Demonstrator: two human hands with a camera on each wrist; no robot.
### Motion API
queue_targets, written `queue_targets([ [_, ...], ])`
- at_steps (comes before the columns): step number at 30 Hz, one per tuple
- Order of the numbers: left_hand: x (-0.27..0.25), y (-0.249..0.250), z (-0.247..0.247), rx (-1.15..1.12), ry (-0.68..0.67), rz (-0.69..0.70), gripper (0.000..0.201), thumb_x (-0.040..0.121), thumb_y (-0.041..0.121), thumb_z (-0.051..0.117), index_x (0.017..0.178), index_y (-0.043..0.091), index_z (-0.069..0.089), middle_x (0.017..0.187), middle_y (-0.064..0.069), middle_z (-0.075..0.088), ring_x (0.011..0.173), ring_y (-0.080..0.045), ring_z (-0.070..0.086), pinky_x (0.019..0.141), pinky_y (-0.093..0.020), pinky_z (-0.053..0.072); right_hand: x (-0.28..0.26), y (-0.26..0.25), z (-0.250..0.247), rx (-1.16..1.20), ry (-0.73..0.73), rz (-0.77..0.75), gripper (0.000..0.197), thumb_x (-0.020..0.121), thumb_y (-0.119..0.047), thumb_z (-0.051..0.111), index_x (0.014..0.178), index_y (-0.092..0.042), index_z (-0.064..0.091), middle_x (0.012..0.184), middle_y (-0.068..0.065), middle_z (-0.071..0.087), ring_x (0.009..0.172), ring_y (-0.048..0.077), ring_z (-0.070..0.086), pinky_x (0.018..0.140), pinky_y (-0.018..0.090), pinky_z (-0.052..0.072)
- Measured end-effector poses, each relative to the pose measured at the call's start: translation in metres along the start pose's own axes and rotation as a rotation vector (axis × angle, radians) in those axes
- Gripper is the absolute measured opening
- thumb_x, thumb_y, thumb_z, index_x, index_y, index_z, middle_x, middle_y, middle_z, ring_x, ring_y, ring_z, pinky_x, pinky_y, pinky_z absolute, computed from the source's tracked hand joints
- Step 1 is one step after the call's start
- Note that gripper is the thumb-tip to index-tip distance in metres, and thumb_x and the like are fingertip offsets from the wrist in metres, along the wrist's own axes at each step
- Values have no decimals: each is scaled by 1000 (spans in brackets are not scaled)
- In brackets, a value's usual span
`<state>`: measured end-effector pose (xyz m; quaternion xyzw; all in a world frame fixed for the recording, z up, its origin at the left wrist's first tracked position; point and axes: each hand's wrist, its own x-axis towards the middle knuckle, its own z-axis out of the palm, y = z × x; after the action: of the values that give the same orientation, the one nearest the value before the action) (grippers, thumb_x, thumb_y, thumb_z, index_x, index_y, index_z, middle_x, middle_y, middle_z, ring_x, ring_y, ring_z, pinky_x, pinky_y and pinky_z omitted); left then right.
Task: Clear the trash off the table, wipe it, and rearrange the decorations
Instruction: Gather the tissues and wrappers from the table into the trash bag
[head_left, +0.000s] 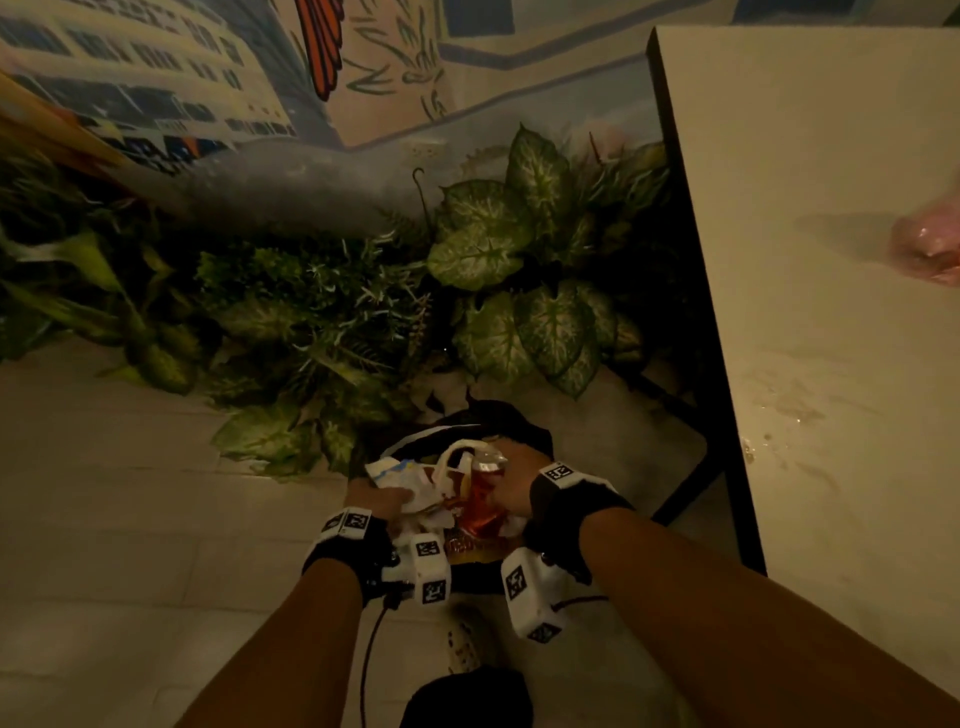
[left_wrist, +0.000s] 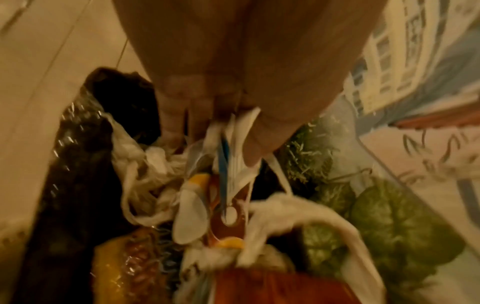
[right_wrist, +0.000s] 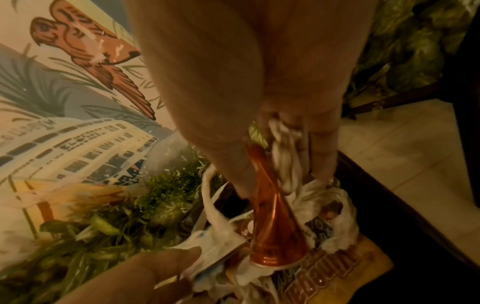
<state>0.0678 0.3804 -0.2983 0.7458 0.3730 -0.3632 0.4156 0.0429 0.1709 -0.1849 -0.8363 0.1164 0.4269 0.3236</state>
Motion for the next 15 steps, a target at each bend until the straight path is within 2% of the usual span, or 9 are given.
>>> queue_targets([
  [1, -17, 4, -1, 78, 13, 17, 54, 79, 13, 72, 127, 1, 50, 115, -23, 61, 90, -37, 61, 73, -39, 53, -2, 1, 1, -4, -3, 19, 55, 86, -36, 62, 136, -24, 43, 132, 2, 51, 119, 26, 53, 100, 35, 44],
  [2, -28, 5, -3, 144, 19, 18, 52, 82, 14, 69, 128, -1, 48, 116, -23, 60, 89, -35, 60, 67, -36, 48, 3, 6, 3, -17, 2, 37, 59, 85, -38, 61, 138, -24, 39, 132, 2, 50, 119, 29, 53, 99, 37, 45],
  [4, -40, 6, -11, 223, 49, 22, 44, 83, 15, 64, 121, -5, 50, 109, -21, 60, 85, -33, 60, 61, -34, 46, 14, 21, 3, 6, 12, 46, 54, 83, -40, 56, 134, -29, 42, 127, 2, 55, 110, 29, 58, 93, 39, 50],
  [6, -53, 14, -21, 300, 129, 98, 13, 82, 13, 65, 84, 5, 55, 83, -10, 57, 85, -31, 59, 67, -30, 44, -10, 14, -11, 13, 39, -6, 48, 87, -31, 54, 134, -23, 46, 129, 4, 55, 114, 28, 56, 98, 36, 47],
  [7, -60, 20, -26, 308, 170, 148, 21, 83, 10, 64, 70, 11, 47, 71, -5, 50, 81, -28, 56, 70, -29, 41, -31, 5, -23, 24, 52, -32, 46, 90, -28, 55, 134, -18, 47, 131, 6, 53, 119, 27, 52, 101, 33, 43],
  [8, -67, 28, -30, 313, 204, 199, 30, 85, 6, 61, 63, 12, 41, 65, -4, 43, 74, -26, 52, 69, -29, 39, -48, 0, -35, 23, 65, -55, 46, 91, -27, 56, 134, -14, 48, 135, 9, 51, 122, 27, 50, 103, 32, 42],
  [10, -92, 52, -34, 283, 265, 308, 24, 85, 1, 57, 67, 5, 42, 63, -9, 42, 64, -26, 46, 62, -30, 37, -72, -2, -55, 28, 88, -97, 47, 91, -27, 57, 136, -13, 47, 140, 10, 48, 125, 27, 49, 104, 33, 41],
  [12, -122, 77, -36, 225, 315, 424, 11, 83, 7, 62, 83, 8, 52, 79, -9, 53, 76, -27, 52, 68, -32, 42, -101, -3, -75, 32, 121, -161, 45, 90, -25, 60, 132, -15, 52, 136, 7, 52, 122, 25, 52, 103, 36, 44],
  [15, -172, 111, -23, 144, 303, 612, 14, 84, 15, 67, 97, 13, 62, 94, -5, 62, 85, -25, 59, 76, -34, 48, -161, 14, -109, -3, 186, -290, 41, 90, -28, 61, 129, -20, 55, 128, -2, 58, 116, 16, 55, 95, 26, 45],
])
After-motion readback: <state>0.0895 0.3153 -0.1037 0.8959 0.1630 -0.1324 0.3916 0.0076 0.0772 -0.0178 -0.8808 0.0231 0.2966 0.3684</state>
